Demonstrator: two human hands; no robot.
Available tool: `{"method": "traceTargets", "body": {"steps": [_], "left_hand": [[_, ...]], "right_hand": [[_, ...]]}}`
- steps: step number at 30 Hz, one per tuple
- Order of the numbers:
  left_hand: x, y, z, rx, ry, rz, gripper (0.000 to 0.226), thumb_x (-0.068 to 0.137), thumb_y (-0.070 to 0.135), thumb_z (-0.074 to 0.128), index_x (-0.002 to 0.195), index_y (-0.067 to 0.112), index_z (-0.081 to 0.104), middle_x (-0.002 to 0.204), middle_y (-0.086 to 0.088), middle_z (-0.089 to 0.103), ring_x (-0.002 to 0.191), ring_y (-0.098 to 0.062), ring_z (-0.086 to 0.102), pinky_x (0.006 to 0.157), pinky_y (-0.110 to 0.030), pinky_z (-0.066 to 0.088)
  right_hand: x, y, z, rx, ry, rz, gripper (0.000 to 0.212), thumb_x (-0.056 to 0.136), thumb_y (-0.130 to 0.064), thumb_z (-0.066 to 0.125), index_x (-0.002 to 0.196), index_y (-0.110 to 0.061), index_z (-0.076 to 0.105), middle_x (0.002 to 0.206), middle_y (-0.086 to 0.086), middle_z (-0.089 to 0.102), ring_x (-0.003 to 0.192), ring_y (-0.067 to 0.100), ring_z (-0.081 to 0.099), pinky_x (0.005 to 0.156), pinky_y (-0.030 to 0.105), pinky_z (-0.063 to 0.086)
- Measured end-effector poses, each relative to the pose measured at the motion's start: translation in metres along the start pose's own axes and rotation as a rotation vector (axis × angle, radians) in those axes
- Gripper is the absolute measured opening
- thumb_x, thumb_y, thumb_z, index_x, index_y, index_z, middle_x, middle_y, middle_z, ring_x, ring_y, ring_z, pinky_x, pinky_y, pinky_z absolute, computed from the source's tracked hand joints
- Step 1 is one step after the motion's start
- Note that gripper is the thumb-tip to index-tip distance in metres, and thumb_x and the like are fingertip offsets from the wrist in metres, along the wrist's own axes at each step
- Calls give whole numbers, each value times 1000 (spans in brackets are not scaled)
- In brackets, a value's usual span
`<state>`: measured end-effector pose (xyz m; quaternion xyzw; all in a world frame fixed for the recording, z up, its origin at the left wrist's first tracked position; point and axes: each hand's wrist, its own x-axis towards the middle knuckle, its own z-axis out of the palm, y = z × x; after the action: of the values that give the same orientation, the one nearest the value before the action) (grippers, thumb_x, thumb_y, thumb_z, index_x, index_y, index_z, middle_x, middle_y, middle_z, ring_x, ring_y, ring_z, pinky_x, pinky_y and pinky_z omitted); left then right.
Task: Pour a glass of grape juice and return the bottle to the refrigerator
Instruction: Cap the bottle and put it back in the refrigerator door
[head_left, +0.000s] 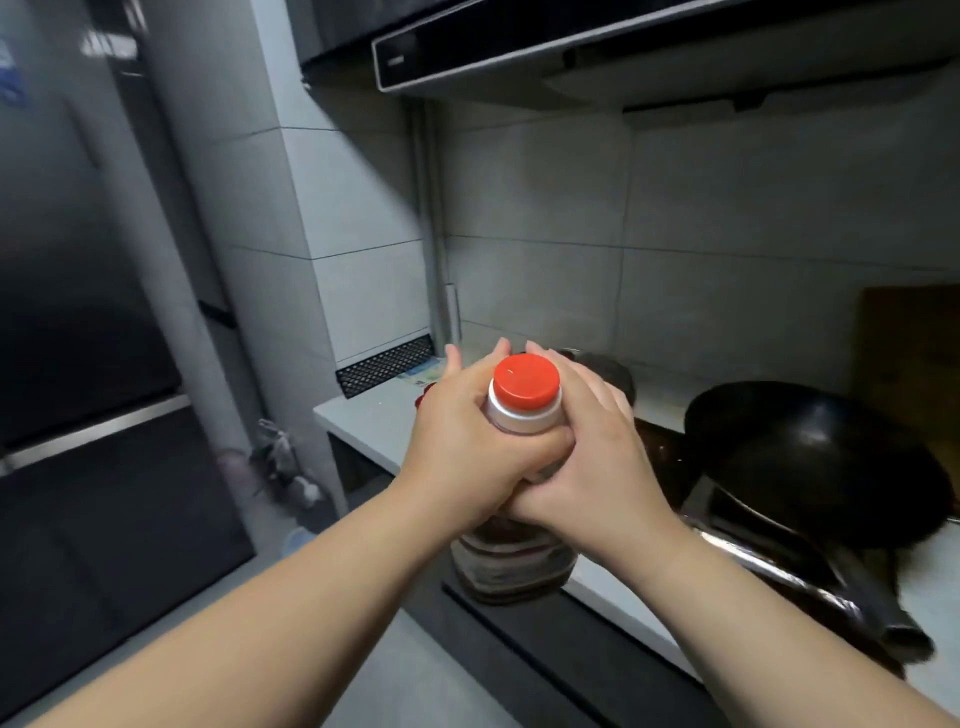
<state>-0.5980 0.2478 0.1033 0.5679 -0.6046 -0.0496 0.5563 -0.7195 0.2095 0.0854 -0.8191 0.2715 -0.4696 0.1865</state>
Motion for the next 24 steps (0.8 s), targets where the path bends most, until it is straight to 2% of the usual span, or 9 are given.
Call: {"method": "traceTargets", "body": {"steps": [3, 5, 7, 9, 11, 14, 18, 21, 24], "left_hand": [[7, -41, -37, 2, 31, -69, 33, 57, 34, 78, 90, 32, 70, 101, 14, 73, 132, 4, 42, 120, -23, 3], [12, -67, -54, 6, 42, -103, 28, 60, 24, 79, 86, 19, 71, 85, 12, 72, 104, 18, 53, 121, -32, 6], [18, -93, -69, 32, 62, -142, 23, 60, 19, 81, 80, 19, 69, 77, 10, 70, 79, 12, 59, 118, -24, 17], [29, -126, -80, 28, 86, -197, 26, 61, 10, 85, 76, 21, 68, 73, 7, 70, 69, 6, 59, 92, -10, 40], [38, -157, -89, 25, 109, -244, 26, 61, 4, 85, 79, 14, 68, 75, 0, 70, 67, -1, 60, 68, -16, 49], [53, -204, -101, 79, 170, -322, 25, 62, 3, 84, 76, 13, 67, 71, -2, 68, 62, 1, 57, 59, -15, 47], [66, -256, -124, 107, 243, -405, 26, 62, 0, 84, 75, 11, 65, 67, 3, 66, 62, 1, 57, 67, -17, 47], [69, -299, -149, 168, 279, -445, 25, 61, 12, 85, 75, 18, 65, 69, 8, 67, 69, -2, 62, 106, -32, 39], [66, -344, -180, 249, 348, -480, 30, 60, 22, 86, 80, 29, 64, 74, 12, 69, 82, -11, 68, 107, -10, 27]], "right_hand": [[26, 1, 62, 41, -71, -10, 101, 49, -51, 73, 143, -31, 41, 143, -17, 45, 137, 5, 34, 115, 27, 22], [40, 4, 96, 54, -110, -21, 101, 50, -49, 76, 143, -30, 42, 142, -17, 46, 136, 4, 35, 115, 30, 22], [55, 11, 130, 67, -146, -39, 99, 50, -46, 80, 141, -29, 44, 140, -17, 48, 134, 3, 37, 114, 29, 22], [71, 23, 166, 92, -194, -48, 95, 51, -41, 83, 138, -29, 46, 134, -21, 50, 130, -1, 39, 114, 26, 21], [84, 36, 196, 132, -235, -48, 91, 53, -37, 83, 135, -35, 45, 123, -29, 48, 121, -5, 39, 109, 16, 20], [106, 56, 246, 189, -328, -24, 99, 54, -35, 84, 142, -39, 37, 124, -26, 44, 120, -2, 32, 102, 11, 20], [134, 67, 310, 229, -440, -33, 103, 54, -40, 80, 146, -35, 34, 134, -16, 48, 128, 8, 36, 108, 25, 30], [153, 68, 361, 251, -522, -82, 102, 56, -43, 80, 146, -35, 32, 137, -15, 48, 131, 9, 36, 110, 32, 33], [165, 64, 414, 267, -589, -120, 100, 59, -43, 81, 146, -36, 34, 139, -16, 47, 133, 10, 35, 111, 37, 35]]}}
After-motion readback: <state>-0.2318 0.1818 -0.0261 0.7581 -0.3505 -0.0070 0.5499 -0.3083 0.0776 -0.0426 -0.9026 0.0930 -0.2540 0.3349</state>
